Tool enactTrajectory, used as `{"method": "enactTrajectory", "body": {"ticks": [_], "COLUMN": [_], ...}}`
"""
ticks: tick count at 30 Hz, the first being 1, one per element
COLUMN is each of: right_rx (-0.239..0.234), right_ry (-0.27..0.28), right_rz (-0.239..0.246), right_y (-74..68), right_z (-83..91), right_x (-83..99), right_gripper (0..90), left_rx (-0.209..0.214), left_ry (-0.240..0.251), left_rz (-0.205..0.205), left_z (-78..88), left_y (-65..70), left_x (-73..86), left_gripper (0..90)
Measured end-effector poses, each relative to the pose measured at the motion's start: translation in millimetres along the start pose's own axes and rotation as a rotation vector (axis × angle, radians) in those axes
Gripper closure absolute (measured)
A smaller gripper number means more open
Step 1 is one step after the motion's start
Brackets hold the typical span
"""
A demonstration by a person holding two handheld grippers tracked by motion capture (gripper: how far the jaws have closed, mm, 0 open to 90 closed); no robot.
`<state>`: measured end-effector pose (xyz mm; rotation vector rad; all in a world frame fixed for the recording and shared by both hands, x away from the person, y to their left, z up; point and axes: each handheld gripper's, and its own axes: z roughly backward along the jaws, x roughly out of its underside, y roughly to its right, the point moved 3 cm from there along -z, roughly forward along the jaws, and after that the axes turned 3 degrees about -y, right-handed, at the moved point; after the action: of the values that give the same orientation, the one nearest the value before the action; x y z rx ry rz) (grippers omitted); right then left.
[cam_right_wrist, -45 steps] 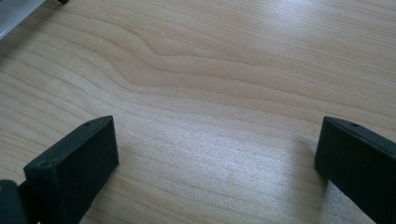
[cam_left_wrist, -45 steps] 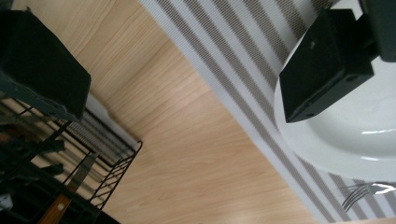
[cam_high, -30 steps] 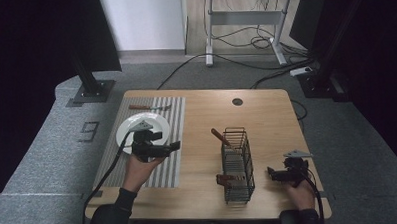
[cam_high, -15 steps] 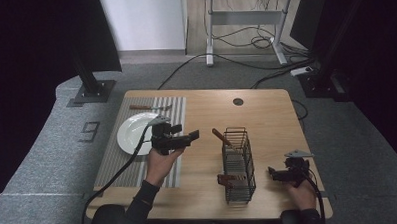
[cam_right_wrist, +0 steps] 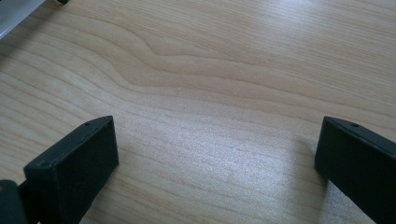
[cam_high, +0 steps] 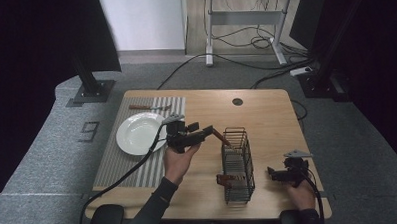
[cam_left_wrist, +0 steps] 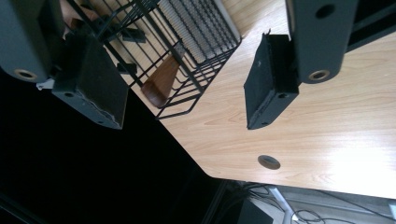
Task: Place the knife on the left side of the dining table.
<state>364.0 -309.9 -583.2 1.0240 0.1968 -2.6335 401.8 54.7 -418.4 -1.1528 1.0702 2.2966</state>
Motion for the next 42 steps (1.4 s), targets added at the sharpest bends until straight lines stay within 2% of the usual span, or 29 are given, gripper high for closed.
{"method": "enactTrajectory", "body": {"ticks": [3, 4, 6, 14, 18, 19, 21, 23, 28, 35, 42], "right_rx": [0.000, 0.000, 0.000, 0.000, 0.000, 0.000, 0.000, 0.000, -0.001, -0.001, -0.002], "right_ry": [-0.001, 0.000, 0.000, 0.000, 0.000, 0.000, -0.001, 0.000, -0.001, -0.001, -0.002], "right_rz": [0.000, 0.000, 0.000, 0.000, 0.000, 0.000, 0.000, 0.000, 0.000, 0.000, 0.001], "right_y": [0.0, 0.0, 0.0, 0.0, 0.0, 0.0, 0.1, 0.0, 0.0, 0.0, 0.0], "right_z": [0.1, 0.0, 0.0, 0.0, 0.0, 0.0, 0.1, 0.0, 0.0, 0.0, 0.1], "right_x": [0.0, 0.0, 0.0, 0.0, 0.0, 0.0, 0.0, 0.0, -0.1, -0.1, -0.1], "right_gripper": [0.0, 0.0, 0.0, 0.0, 0.0, 0.0, 0.0, 0.0, 0.0, 0.0, 0.0], "left_rx": [0.022, 0.022, 0.024, 0.047, 0.040, 0.020, 0.027, 0.003, 0.020, 0.005, -0.022], "left_ry": [0.011, 0.011, 0.013, 0.009, -0.003, -0.014, -0.019, -0.027, -0.031, -0.036, -0.022], "left_rz": [0.069, 0.069, 0.105, 0.160, 0.149, 0.111, 0.111, 0.100, 0.126, 0.134, 0.121], "left_z": [-5.2, -5.2, -10.0, -18.8, -19.9, -21.3, -21.9, -22.5, -27.7, -29.2, -28.7], "left_y": [-0.5, -0.5, -0.4, 2.5, 3.5, 9.1, 14.0, 13.4, 14.9, 17.4, 20.5], "left_x": [1.1, 1.1, 3.8, 11.2, 11.1, 9.5, 8.0, 7.4, 10.5, 11.1, 10.8], "left_gripper": [31.8, 32.2, 34.2, 47.1, 49.3, 49.7, 49.7, 49.4, 55.7, 73.9, 77.1]}}
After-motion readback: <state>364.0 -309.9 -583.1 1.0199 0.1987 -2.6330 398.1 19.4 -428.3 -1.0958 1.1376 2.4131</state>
